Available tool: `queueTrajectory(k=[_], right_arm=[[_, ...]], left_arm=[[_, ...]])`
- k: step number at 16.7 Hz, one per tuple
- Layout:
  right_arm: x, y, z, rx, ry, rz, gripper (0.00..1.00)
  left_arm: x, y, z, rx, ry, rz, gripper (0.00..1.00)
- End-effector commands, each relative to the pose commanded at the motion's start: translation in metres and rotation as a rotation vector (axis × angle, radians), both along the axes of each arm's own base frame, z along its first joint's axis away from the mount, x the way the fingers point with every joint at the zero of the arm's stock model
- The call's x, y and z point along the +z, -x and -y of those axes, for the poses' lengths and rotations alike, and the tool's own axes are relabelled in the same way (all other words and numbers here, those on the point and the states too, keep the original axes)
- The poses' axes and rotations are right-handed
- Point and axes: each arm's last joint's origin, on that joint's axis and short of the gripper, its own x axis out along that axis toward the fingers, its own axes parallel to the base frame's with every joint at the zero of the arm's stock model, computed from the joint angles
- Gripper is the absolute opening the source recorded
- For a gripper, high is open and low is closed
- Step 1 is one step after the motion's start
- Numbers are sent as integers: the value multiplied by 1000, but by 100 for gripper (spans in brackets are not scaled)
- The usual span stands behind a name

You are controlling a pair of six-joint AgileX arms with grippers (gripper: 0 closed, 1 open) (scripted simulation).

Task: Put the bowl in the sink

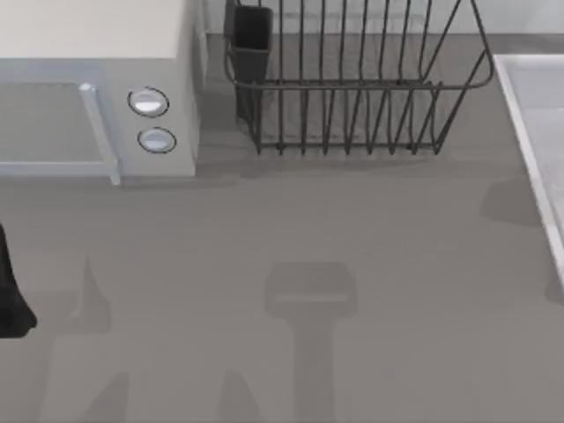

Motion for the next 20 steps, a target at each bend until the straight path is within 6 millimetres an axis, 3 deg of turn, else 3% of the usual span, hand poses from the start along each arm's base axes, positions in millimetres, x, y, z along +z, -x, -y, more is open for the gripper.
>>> queueTrajectory(k=[4, 9, 20], right_arm=[[-26, 8, -6, -2, -6, -7, 0], [-27, 8, -6, -2, -7, -8, 0], [-27, 8, -6, -2, -7, -8, 83]], left_arm=[[0, 0, 0, 0, 0, 0, 100], [0, 0, 0, 0, 0, 0, 100], [0, 0, 0, 0, 0, 0, 100]])
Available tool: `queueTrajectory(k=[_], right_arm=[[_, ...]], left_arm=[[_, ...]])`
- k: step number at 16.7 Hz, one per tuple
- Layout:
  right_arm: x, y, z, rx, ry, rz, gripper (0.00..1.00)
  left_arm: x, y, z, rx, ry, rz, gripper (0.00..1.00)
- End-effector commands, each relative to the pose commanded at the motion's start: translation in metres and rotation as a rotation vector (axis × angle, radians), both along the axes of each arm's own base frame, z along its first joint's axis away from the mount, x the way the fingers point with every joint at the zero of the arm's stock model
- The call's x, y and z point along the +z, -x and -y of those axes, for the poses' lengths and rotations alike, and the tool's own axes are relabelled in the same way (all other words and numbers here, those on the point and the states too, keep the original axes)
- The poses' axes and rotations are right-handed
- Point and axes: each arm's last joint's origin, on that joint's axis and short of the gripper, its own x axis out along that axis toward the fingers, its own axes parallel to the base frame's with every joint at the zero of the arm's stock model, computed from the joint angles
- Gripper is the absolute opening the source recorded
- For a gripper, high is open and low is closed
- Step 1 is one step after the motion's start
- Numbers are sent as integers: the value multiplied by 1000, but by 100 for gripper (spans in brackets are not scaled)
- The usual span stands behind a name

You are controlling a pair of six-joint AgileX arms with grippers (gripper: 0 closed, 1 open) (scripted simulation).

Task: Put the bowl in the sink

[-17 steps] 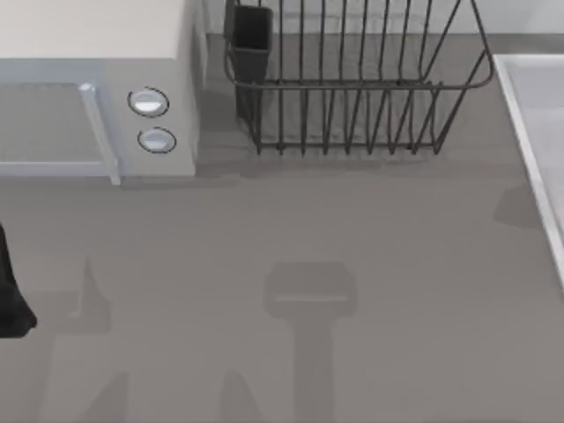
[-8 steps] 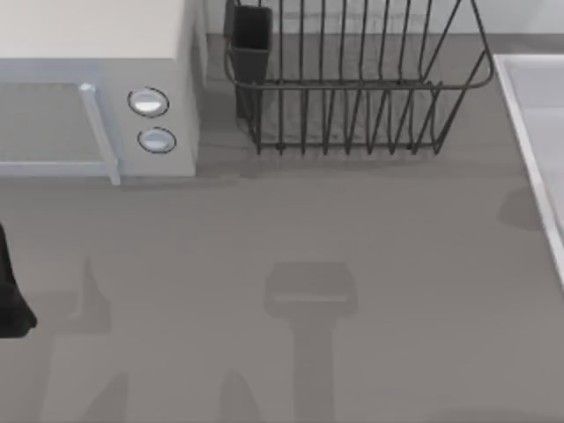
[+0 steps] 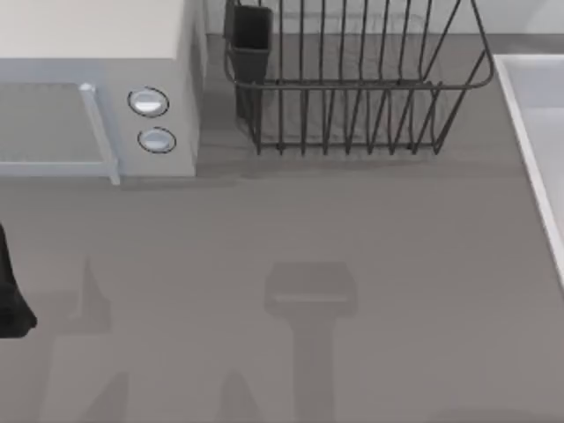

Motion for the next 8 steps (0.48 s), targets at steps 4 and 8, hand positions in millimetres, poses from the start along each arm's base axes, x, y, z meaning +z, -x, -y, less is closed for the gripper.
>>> queueTrajectory(k=[4, 8], right_arm=[[0, 0, 0, 0, 0, 0, 100], [0, 0, 0, 0, 0, 0, 100]], left_arm=[[0, 0, 0, 0, 0, 0, 100], [0, 0, 0, 0, 0, 0, 100]])
